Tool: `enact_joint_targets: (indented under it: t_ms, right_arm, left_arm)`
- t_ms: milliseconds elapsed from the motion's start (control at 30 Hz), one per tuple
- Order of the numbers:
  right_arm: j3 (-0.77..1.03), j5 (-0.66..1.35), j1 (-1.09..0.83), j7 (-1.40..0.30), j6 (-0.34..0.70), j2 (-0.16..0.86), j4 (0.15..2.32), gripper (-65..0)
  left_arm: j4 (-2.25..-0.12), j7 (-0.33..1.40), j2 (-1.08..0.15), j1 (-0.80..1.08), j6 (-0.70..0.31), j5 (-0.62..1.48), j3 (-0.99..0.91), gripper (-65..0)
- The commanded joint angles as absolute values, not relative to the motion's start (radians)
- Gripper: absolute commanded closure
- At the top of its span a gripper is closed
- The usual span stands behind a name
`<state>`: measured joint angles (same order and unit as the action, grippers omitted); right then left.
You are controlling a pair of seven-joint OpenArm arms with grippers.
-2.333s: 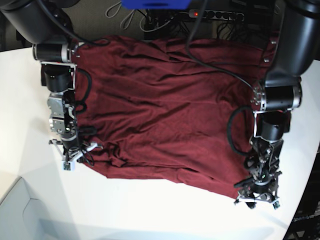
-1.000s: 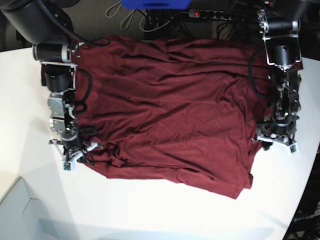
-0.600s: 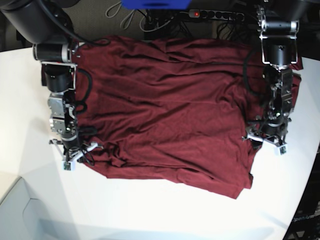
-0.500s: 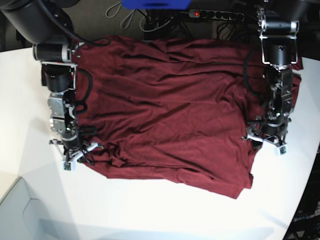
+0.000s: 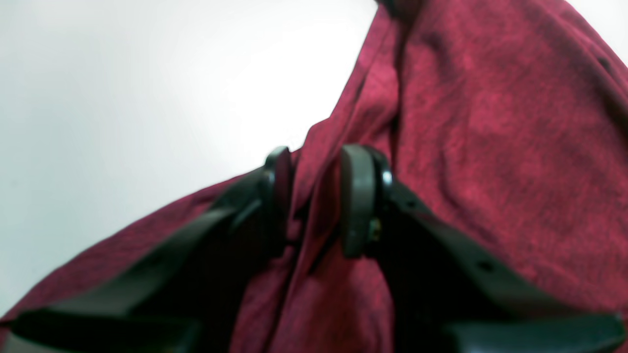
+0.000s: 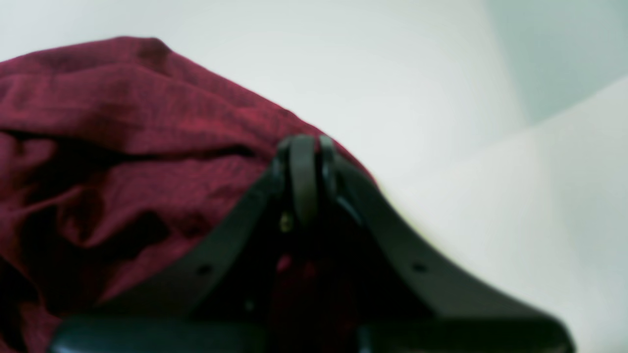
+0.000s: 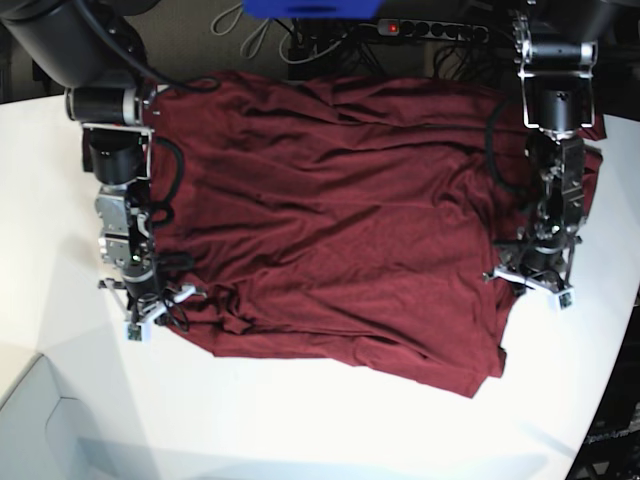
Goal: Layout the t-shirt on the table in an organized manner, then fold the t-shirt properly
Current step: 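Pull the shirt edge with the left gripper away from the right gripper, then pull the held shirt corner with the right gripper away from the left gripper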
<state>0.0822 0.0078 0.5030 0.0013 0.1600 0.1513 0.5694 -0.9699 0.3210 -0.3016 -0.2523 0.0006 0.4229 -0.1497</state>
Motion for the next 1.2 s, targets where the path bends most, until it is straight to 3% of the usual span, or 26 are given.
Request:
enact_joint_targets:
  t_ms: [0, 167, 367, 1167]
  right_arm:
    - [0.081, 0.001, 0.506, -0.076, 0.17, 0.154, 0.564, -0.8]
    - [0.081, 0.001, 0.506, -0.076, 0.17, 0.156, 0.564, -0.8]
    - [0.081, 0.001, 0.506, -0.077, 0.17, 0.156, 0.564, -0.8]
    - [0.081, 0.001, 0.507, -0.079, 0.17, 0.156, 0.565, -0.8]
  left_arm:
    - [-0.966, 0.305, -0.314, -0.274, 0.002, 0.426, -0.154, -17.2]
    - [-0.937, 0.303, -0.314, -0.277, 0.002, 0.426, -0.154, -15.5]
    - [-0.944, 0.303, -0.314, -0.28, 0.002, 0.429, -0.16, 0.0]
    - [-0.975, 0.311, -0.369, -0.363, 0.002, 0.426, -0.255, 0.0]
